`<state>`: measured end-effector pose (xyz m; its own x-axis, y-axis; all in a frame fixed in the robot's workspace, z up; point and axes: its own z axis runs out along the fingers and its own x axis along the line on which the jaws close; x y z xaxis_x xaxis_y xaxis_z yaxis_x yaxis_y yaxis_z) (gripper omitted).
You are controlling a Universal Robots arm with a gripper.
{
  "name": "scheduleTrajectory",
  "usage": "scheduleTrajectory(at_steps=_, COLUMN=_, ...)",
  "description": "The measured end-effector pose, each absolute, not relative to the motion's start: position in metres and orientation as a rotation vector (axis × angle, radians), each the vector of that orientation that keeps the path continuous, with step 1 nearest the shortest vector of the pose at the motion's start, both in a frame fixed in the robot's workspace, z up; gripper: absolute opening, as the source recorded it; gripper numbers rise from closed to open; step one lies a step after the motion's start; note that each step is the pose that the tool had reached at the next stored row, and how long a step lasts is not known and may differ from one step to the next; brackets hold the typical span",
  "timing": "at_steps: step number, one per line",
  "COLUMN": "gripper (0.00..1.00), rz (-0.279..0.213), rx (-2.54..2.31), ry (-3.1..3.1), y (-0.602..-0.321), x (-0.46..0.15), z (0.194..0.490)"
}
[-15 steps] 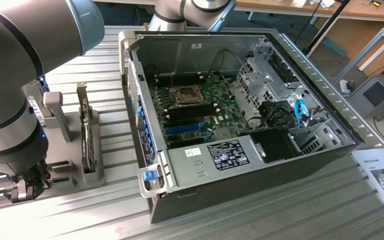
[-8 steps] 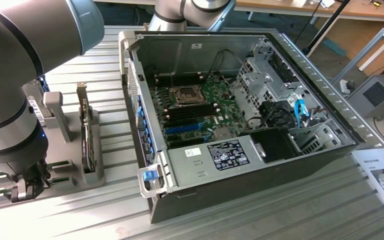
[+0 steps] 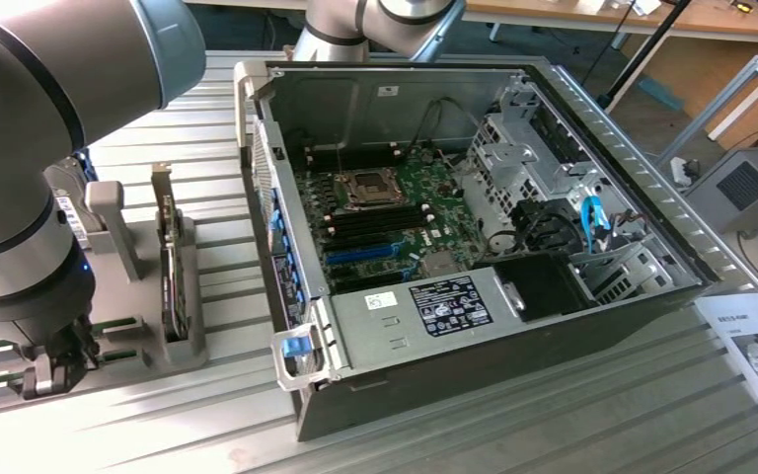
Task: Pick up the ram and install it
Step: 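Pick up the ram and move it above insertion slot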
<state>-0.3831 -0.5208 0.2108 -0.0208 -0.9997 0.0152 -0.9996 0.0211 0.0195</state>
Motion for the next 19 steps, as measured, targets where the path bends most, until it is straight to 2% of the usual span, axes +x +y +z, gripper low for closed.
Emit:
scheduleTrajectory(at_steps=1, gripper=0.16, rz=-0.005, rx=2.181, ry=-2.227, y=-0.5208, x=-0.3831, z=0.2107)
scheduleTrajectory(at_steps=2, gripper=0.16, rz=-0.005, rx=2.181, ry=-2.227, y=-0.5209, x=-0.3831, z=0.2108)
scheduleTrajectory(at_steps=3, gripper=0.12, rz=-0.005, rx=2.181, ry=-2.227, y=-0.5209, x=-0.3831, z=0.2108)
scheduleTrajectory(at_steps=19, gripper=0.12, rz=-0.005, rx=2.181, ry=-2.227, y=-0.5208, x=-0.3831, z=0.218)
